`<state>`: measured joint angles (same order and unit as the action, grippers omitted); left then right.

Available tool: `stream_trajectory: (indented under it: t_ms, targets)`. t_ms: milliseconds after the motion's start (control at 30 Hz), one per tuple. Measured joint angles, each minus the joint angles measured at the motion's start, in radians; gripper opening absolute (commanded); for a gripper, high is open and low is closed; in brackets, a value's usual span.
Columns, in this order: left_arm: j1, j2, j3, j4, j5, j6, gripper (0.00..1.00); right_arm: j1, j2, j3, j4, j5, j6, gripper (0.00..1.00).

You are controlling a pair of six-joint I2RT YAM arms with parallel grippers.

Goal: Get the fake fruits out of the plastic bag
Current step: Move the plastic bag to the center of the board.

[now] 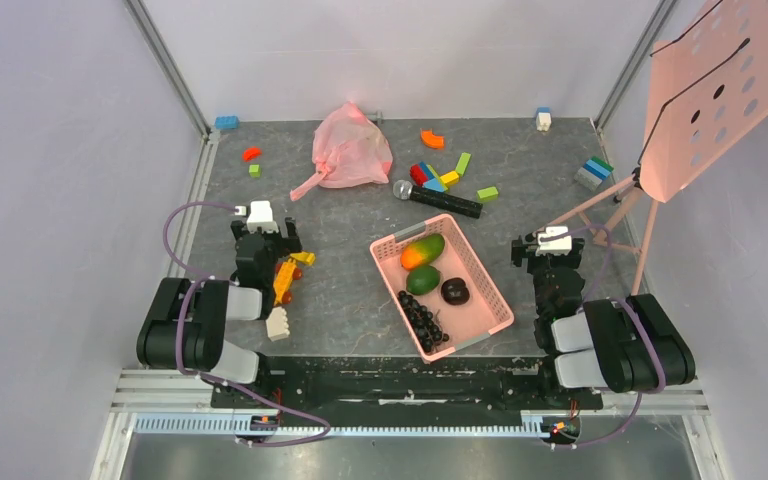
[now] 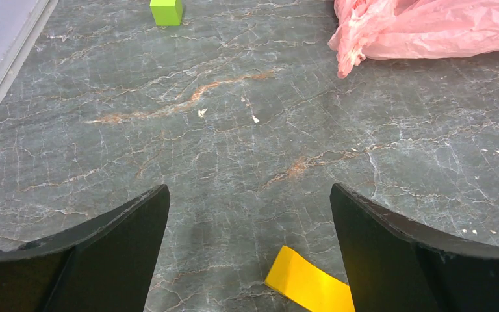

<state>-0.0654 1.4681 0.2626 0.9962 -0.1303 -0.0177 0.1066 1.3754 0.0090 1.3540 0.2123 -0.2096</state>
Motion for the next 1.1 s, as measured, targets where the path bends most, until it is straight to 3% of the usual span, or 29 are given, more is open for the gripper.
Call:
stream_trajectory:
  t_ms: [667, 867, 1100]
  targets:
    - [-0.003, -0.026, -0.003, -0.019, -0.002, 0.000, 1.00, 0.000, -0.003, 0.000, -0.005, -0.001, 0.005, 0.98]
    - [-0.074, -0.235, 0.038, -0.209, -0.137, -0.013, 1.00, 0.000, -0.173, 0.005, -0.219, -0.050, 0.000, 0.98]
    - [-0.102, -0.330, 0.238, -0.533, -0.265, -0.187, 1.00, 0.008, -0.312, 0.155, -0.542, -0.039, 0.094, 0.98]
